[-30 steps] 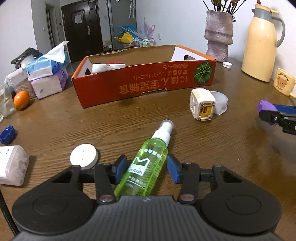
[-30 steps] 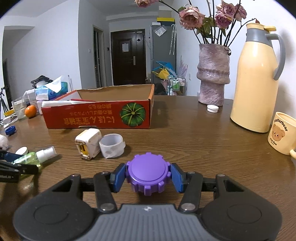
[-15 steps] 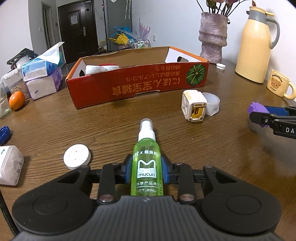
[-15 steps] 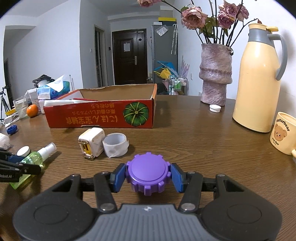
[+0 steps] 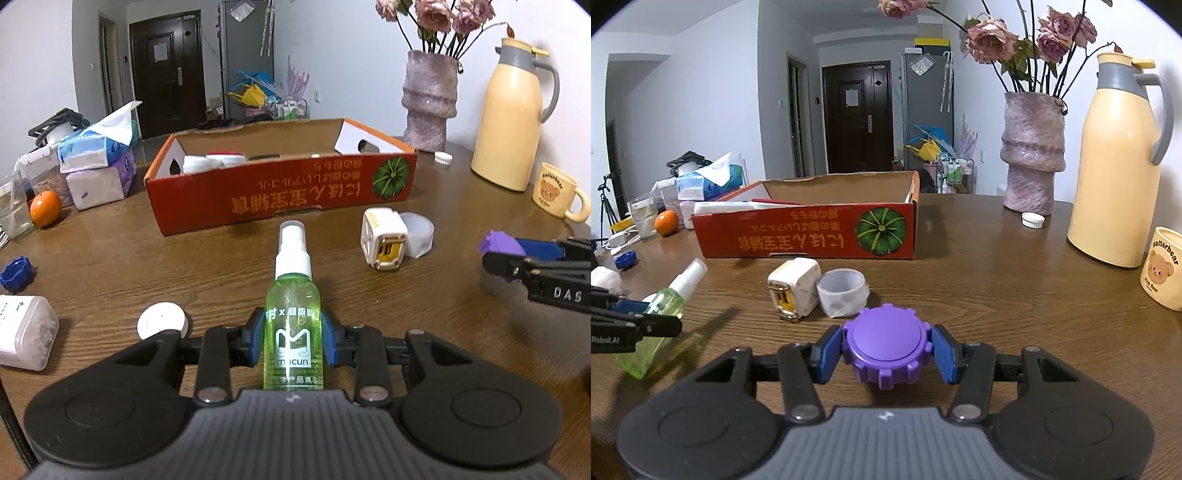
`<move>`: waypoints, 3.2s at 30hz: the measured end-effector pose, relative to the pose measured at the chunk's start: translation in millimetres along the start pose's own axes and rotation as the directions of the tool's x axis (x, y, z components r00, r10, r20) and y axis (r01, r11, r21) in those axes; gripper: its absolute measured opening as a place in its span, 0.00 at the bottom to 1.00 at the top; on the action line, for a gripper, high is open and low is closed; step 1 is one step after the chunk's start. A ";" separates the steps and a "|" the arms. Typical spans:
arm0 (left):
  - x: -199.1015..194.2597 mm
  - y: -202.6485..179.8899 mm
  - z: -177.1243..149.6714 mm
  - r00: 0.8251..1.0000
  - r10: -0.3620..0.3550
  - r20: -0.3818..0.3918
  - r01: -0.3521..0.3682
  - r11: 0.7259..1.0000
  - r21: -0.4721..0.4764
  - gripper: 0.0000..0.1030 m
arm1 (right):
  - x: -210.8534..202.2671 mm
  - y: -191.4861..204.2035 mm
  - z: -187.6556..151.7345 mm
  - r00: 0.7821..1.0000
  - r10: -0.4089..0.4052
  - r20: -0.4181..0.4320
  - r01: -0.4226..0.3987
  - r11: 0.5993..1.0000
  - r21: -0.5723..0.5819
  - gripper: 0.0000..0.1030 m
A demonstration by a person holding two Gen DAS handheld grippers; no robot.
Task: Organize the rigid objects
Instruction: 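Carry the green spray bottle toward the box with the left tool while the right tool carries the purple cap, then lower the green bottle into the box and open the left tool while the right tool releases the purple cap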
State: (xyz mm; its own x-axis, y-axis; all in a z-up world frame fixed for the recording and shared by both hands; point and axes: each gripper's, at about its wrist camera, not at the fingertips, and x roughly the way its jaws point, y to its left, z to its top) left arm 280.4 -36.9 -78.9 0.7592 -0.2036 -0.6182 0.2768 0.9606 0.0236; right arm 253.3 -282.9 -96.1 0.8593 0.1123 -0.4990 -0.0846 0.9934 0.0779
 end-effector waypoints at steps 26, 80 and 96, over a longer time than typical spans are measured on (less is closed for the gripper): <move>-24.6 -12.0 41.3 0.991 0.014 0.137 -0.006 0.998 -0.055 0.31 | -15.0 24.5 39.3 0.991 0.059 0.118 -0.056 0.998 -0.033 0.50; 91.4 10.5 166.5 0.957 0.157 0.242 -0.111 0.975 -0.192 0.31 | 130.6 20.8 137.2 0.981 0.055 0.185 -0.064 0.997 0.042 0.50; 128.5 23.3 180.9 0.957 0.198 0.213 -0.160 0.970 -0.185 0.31 | 170.2 18.3 151.7 0.986 0.027 0.162 -0.032 0.999 0.028 0.50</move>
State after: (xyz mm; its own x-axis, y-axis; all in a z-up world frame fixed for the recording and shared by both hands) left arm 491.0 -74.9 -15.6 0.9069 -0.0445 -0.4189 0.0381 0.9990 -0.0235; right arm 474.5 -249.4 -48.7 0.9272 0.1333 -0.3500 -0.0975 0.9882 0.1182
